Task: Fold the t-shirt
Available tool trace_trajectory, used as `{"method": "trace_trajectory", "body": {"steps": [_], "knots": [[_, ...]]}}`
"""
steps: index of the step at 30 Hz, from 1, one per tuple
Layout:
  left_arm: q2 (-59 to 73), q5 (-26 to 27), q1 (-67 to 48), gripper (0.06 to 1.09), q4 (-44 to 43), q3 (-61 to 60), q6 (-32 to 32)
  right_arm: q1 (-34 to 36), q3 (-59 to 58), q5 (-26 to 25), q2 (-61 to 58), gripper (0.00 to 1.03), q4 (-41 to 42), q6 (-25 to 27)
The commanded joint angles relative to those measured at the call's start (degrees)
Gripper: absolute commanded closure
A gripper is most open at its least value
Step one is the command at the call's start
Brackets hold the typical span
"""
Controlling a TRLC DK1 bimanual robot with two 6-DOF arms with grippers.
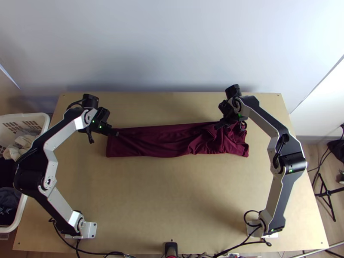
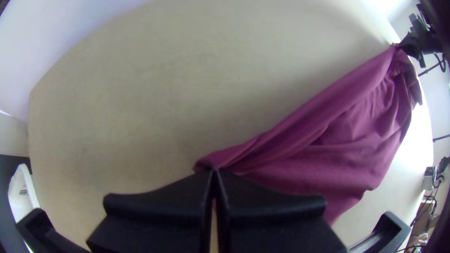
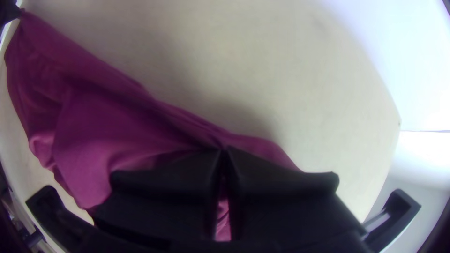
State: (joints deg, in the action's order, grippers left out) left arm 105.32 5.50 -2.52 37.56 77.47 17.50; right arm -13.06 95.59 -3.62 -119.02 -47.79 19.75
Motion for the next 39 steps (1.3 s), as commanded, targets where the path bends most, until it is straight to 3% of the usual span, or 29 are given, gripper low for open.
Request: {"method": "trace_trajectory", "body": {"steps": [1,3,4,6,15,24,39], "knots": [[0.1,0.0,-0.1,0.92,-0.3,0.0,-1.2,0.6,0.0,-0.2,-0.6,0.52,-0.1,-3.4],[-0.6,0.0,0.0,0.67,0.1,-0.4,-1.8,1.0,-0.6,-0.2,0.2,0.12,-0.1,-4.9],[-1.1,0.0,0.0,0.55,0.3,-0.7,-2.1,1.1,-0.8,-0.2,0.7,0.04,-0.1,-5.2],[-2.0,0.0,0.2,0.43,1.6,-0.9,-3.2,1.3,-1.5,-0.1,1.8,0.04,-0.2,-5.5],[-4.9,0.0,3.1,0.25,10.6,-1.0,-8.7,1.0,-4.2,0.7,10.8,0.04,-0.7,-6.7],[-4.4,0.0,0.5,0.25,11.1,-1.6,-11.1,-4.3,-7.3,1.9,18.3,0.04,-5.9,-6.6],[-1.3,0.0,-1.0,0.26,8.8,-2.2,-12.5,-7.9,-17.6,3.1,21.6,0.04,-3.8,-7.0]]}}
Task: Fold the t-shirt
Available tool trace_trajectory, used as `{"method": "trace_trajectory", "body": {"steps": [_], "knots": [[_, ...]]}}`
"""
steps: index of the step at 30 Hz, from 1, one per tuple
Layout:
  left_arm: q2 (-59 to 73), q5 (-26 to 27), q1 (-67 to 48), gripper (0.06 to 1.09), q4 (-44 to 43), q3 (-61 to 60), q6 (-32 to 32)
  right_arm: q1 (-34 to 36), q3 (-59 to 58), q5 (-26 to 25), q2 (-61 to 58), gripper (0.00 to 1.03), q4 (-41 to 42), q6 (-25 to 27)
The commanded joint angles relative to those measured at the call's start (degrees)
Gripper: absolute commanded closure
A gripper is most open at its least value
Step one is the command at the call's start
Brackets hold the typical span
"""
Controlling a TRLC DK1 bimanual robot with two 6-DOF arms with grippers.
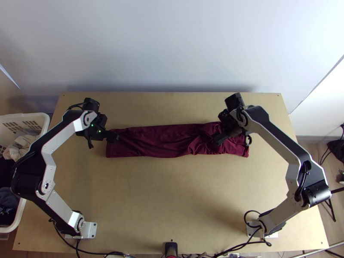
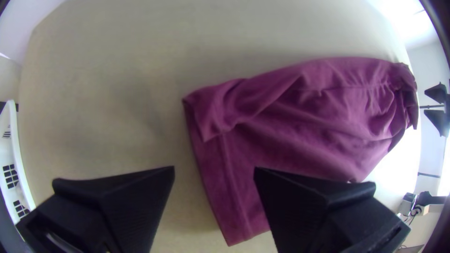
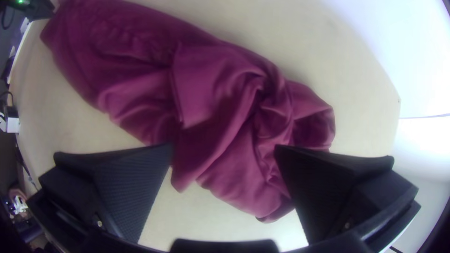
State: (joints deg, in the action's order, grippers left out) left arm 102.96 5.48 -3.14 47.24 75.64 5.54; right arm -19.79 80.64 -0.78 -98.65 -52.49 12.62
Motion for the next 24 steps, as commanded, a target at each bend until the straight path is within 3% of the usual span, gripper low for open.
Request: {"method": "trace_trajectory", "body": {"steps": [1,12,16,19,24], "knots": [[1.3,0.0,-0.5,0.26,-1.0,-0.5,-0.6,-1.3,-3.0,0.2,1.1,0.04,1.2,0.1],[3.5,0.1,-1.8,0.32,-2.4,-0.5,-1.5,-1.7,-4.9,0.4,1.4,0.04,2.0,0.1],[4.1,0.9,-2.0,0.39,-2.5,-0.4,-1.4,-1.5,-5.3,0.4,1.5,0.04,2.1,0.1],[4.2,2.1,-2.0,0.49,-2.7,-0.4,-1.4,-1.4,-5.5,0.4,1.7,0.04,2.2,0.1],[4.0,4.8,-2.0,0.73,-3.5,-0.5,-0.8,-1.3,-5.8,0.4,1.9,0.04,2.5,0.1]]}}
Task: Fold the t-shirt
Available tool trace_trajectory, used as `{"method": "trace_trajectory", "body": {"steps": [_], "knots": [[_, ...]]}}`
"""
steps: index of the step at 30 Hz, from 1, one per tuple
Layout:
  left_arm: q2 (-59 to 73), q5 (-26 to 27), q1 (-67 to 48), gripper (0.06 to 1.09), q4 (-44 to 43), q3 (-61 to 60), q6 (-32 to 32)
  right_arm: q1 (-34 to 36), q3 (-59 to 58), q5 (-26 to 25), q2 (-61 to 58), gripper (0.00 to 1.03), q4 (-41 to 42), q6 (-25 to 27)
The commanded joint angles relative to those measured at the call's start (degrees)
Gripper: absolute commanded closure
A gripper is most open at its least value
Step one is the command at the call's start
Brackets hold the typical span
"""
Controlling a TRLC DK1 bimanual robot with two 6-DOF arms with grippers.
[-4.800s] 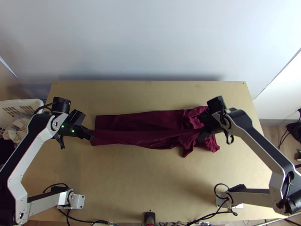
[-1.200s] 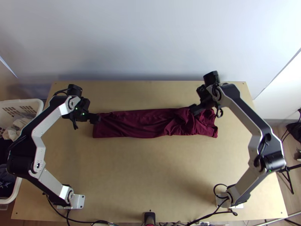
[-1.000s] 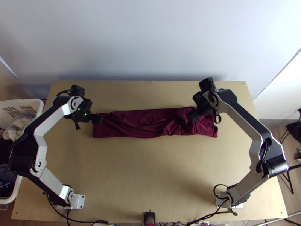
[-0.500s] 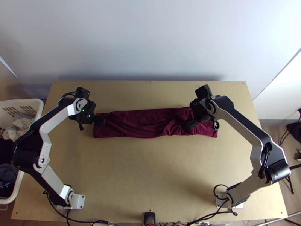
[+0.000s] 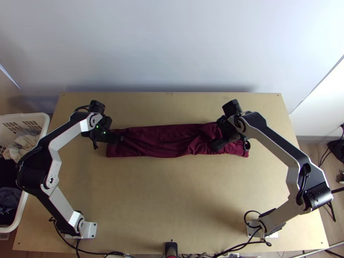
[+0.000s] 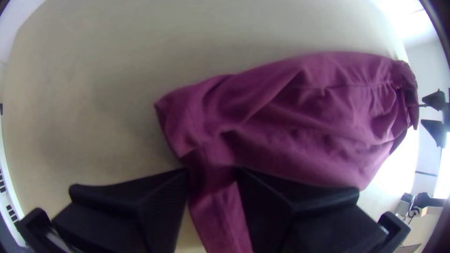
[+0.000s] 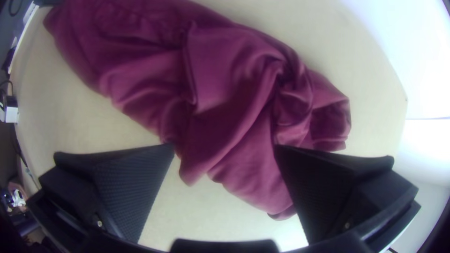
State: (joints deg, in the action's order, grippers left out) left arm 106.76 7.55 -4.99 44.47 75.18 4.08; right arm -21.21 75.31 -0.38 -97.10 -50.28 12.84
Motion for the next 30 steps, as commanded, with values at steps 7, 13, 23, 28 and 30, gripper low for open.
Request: {"method": "trace_trajectory", "body": {"steps": [7,13,23,28,30], "knots": [[-1.7,5.9,-0.9,1.05,-1.0,0.7,1.8,0.0,-1.4,0.0,0.2,0.04,0.7,0.0],[-4.2,7.0,-2.7,1.05,1.5,3.7,1.0,0.6,-3.7,0.0,-1.4,0.04,2.7,0.3],[-7.2,13.1,-4.1,1.05,8.9,15.1,-0.1,1.2,-6.0,0.0,-5.6,0.04,6.0,0.1],[-7.2,15.5,-5.1,1.05,12.8,22.2,-0.8,1.5,-6.8,0.0,-7.1,0.04,7.1,0.1],[-7.1,15.5,-5.6,1.05,13.5,24.2,-0.8,1.4,-6.9,0.0,-7.2,0.04,7.5,0.0]]}}
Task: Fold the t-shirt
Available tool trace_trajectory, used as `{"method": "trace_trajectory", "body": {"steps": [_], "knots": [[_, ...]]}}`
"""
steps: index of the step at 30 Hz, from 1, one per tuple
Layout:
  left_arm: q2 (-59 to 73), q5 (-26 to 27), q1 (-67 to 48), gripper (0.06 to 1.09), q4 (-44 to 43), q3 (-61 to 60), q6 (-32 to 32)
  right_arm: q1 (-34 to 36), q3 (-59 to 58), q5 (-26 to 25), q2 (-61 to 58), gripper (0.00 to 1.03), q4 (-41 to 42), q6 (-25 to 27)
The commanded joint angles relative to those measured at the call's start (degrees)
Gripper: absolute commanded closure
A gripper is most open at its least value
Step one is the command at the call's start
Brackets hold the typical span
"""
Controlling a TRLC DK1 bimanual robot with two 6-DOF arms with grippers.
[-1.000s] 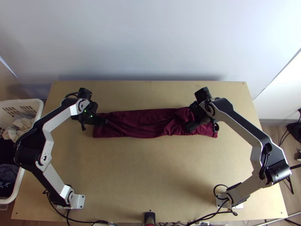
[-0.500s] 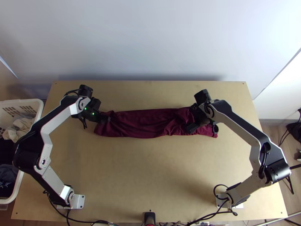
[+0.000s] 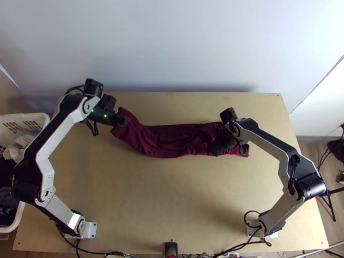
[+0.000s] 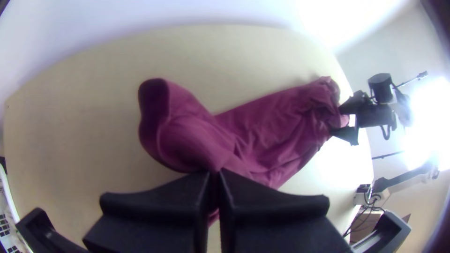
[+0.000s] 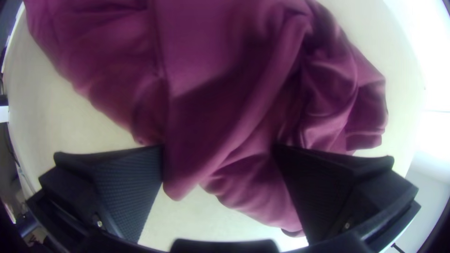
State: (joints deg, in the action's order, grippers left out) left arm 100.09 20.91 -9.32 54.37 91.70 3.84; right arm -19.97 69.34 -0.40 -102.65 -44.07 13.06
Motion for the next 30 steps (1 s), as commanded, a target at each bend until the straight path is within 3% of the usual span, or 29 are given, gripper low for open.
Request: {"method": "trace_trajectory", "body": {"steps": [1,13,30], "knots": [[-0.3,2.1,-1.4,1.05,3.8,8.6,-0.6,0.2,-1.1,0.1,-1.9,0.04,1.3,-0.3],[0.8,3.6,-5.4,1.05,5.2,14.9,-2.2,0.3,-4.0,-0.4,-1.9,0.04,2.9,-0.5],[3.4,4.1,-13.7,1.05,-0.6,21.5,-5.3,1.2,2.0,-0.4,15.3,0.04,-2.0,-0.8]]}}
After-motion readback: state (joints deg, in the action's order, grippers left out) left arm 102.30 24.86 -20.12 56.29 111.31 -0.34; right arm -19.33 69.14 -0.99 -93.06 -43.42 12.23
